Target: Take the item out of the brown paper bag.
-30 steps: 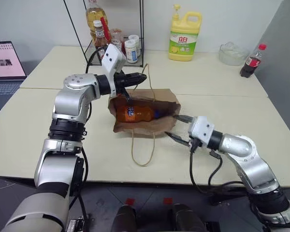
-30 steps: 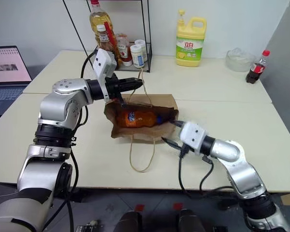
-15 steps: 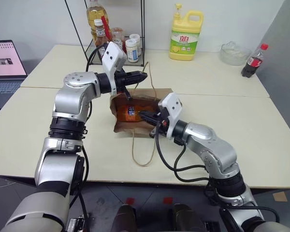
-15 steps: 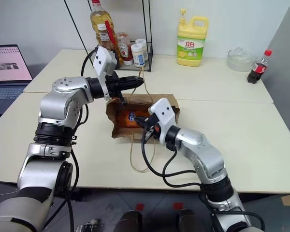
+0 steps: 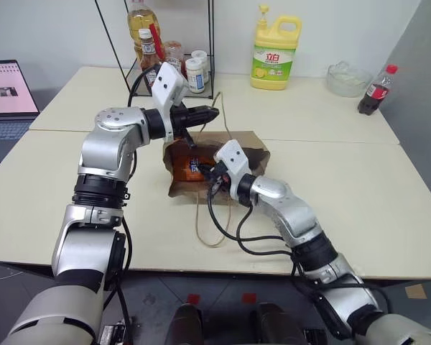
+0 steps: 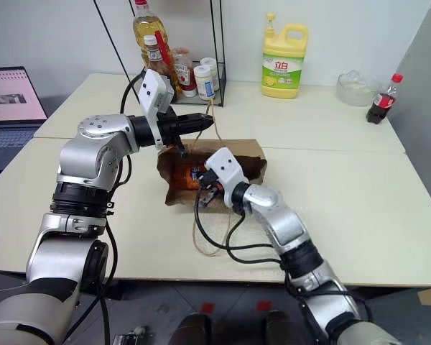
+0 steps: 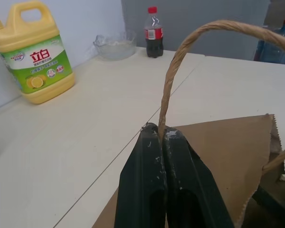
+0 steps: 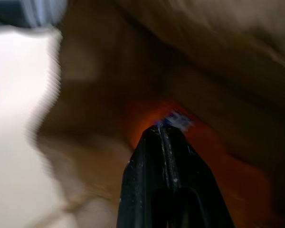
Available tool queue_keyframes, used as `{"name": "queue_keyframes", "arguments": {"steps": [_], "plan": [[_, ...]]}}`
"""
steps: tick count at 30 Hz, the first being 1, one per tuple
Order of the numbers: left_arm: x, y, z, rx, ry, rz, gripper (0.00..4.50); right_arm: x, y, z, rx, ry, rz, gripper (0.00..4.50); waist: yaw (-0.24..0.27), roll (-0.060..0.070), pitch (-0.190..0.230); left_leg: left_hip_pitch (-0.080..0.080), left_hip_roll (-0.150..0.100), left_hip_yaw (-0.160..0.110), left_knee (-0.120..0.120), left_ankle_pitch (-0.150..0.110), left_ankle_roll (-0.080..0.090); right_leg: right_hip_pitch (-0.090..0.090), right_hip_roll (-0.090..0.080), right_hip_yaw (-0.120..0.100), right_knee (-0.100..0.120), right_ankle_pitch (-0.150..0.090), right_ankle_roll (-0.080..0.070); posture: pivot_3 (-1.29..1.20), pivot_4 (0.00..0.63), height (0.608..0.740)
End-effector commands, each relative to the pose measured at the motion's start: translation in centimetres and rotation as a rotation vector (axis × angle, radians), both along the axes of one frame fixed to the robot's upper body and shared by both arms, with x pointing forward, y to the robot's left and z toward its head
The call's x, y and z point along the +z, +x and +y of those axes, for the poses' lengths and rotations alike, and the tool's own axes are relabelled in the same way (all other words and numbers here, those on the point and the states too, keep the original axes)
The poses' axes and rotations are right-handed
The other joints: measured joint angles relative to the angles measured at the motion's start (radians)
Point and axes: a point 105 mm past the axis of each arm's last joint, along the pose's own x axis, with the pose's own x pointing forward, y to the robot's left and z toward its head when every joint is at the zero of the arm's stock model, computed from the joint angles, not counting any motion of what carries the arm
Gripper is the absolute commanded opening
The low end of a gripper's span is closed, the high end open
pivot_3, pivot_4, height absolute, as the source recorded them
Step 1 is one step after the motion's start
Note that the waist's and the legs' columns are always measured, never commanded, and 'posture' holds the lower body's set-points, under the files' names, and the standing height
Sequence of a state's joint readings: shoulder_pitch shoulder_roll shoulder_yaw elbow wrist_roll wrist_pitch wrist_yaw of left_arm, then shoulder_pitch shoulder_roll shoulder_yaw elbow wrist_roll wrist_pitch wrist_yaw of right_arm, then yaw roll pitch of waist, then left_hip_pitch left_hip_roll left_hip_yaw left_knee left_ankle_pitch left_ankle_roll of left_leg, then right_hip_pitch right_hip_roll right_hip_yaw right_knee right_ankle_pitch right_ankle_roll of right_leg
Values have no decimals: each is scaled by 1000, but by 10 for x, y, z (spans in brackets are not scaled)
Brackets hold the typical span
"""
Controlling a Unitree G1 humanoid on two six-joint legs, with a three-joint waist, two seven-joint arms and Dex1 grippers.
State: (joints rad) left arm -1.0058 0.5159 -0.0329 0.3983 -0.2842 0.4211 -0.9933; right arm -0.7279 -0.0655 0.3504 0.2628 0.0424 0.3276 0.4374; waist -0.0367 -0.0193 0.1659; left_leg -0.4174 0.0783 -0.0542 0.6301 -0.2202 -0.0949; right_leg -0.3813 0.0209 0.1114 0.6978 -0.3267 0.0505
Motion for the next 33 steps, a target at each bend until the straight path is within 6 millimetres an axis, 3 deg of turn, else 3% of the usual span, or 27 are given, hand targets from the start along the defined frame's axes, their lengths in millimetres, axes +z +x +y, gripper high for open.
{"name": "queue_keyframes", "arguments": {"steps": [1, 3, 6, 16, 26, 33], "plan": [[17, -4, 1, -5, -7, -67, 0, 14, 13, -3, -56, -75, -155, 30, -1, 0, 0, 0, 0, 0, 0, 0, 0, 0, 0, 0, 0, 0, 0, 0, 150, 740], [16, -4, 2, -2, -6, -66, 0, 14, 16, -3, -52, -144, -213, 189, -3, 0, 0, 0, 0, 0, 0, 0, 0, 0, 0, 0, 0, 0, 0, 0, 150, 740], [15, -4, 3, 0, -5, -66, 0, 11, 16, -1, -16, -229, -279, 930, -8, 0, 0, 0, 0, 0, -1, 0, 0, -1, 0, 0, 0, 0, 0, 0, 150, 740], [15, -4, 2, -1, -10, -64, 0, -6, 15, 8, 63, -343, -286, 4469, -12, 0, 0, 0, 0, 0, -1, 0, -1, -1, 0, 0, 0, 0, 0, 0, 150, 740], [15, -5, 0, -6, -11, -61, 0, -21, 34, 5, 44, -551, -293, 4469, -14, 0, 0, 0, 0, 0, -1, 1, -2, -1, 0, 0, 0, 0, 0, 0, 150, 740], [15, -5, -1, -6, -14, -63, 0, -33, 41, 9, 31, -603, -261, 4469, -21, 0, 0, 1, 0, 0, -1, 1, -2, 0, 0, 0, 1, 0, 0, 0, 150, 740]]}}
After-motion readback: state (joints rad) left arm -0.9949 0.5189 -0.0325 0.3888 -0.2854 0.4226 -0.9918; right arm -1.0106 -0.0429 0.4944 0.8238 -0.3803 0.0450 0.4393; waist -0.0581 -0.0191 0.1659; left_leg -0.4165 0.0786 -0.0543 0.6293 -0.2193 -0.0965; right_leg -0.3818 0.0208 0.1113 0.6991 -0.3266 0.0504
